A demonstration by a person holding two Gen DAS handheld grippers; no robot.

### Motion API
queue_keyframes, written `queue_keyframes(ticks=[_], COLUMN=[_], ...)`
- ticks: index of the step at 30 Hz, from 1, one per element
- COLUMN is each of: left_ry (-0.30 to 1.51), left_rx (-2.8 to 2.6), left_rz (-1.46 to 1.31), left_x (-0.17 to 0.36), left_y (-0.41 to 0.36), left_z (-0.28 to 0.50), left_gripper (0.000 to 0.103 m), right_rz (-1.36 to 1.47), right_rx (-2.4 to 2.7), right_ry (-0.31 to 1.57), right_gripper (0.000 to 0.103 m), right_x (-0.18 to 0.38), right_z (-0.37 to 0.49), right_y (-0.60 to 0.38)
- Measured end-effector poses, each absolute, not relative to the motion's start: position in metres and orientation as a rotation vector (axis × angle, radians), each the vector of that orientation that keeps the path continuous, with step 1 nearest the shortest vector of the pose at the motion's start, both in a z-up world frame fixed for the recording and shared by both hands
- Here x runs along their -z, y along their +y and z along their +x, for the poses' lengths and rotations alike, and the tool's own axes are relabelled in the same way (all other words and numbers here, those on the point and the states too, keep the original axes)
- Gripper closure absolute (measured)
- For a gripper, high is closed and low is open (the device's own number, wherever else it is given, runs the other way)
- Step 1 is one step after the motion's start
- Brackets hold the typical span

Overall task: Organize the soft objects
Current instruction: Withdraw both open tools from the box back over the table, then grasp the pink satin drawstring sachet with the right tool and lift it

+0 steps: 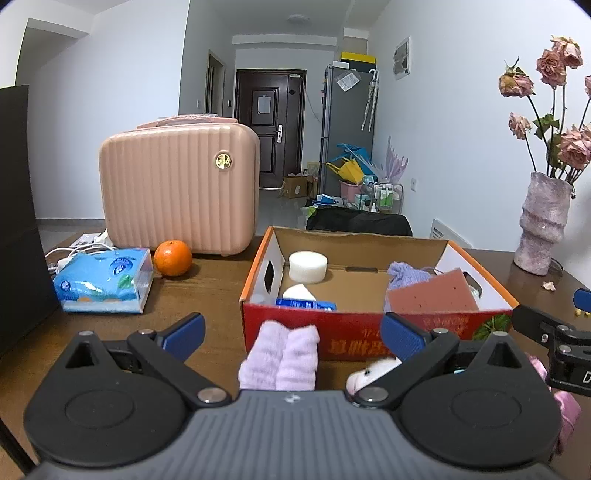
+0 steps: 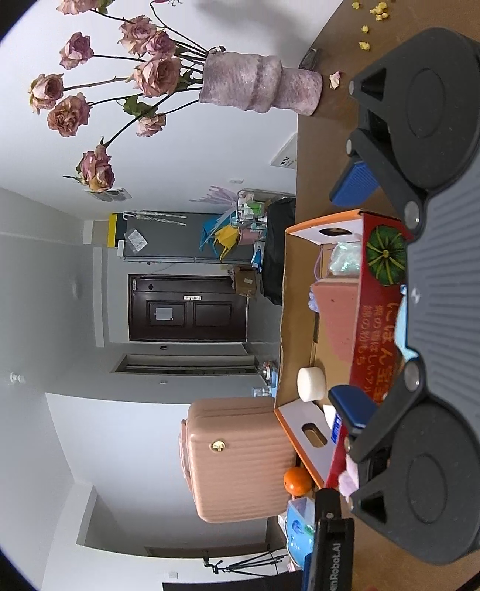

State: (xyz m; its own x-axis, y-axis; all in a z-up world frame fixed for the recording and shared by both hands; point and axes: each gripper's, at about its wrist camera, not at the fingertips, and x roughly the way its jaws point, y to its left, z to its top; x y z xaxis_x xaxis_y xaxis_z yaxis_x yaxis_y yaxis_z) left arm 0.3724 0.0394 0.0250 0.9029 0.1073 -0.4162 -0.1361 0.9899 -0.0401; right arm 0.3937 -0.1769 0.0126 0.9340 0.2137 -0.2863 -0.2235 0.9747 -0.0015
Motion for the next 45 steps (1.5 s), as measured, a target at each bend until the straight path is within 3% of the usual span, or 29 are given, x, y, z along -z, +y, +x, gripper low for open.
queue_keyframes(ticks=[26,45], left_ry=[0.478,0.527], left_rx=[-0.05,-0.033], left_rz=[-0.047,-0.053], left_x=[-0.001,0.01], left_y=[0.028,0.016], left_z=[0.32,0.333], left_gripper=[0.0,0.0], right_rz=[-0.064,-0.086], right_rx=[-0.219,-0.18], right_ry=[0.336,0.605], right_gripper=[0.0,0.004], right_x=[0.017,0.056], right_z=[0.323,0.389], right_y=[-0.194,-0.221])
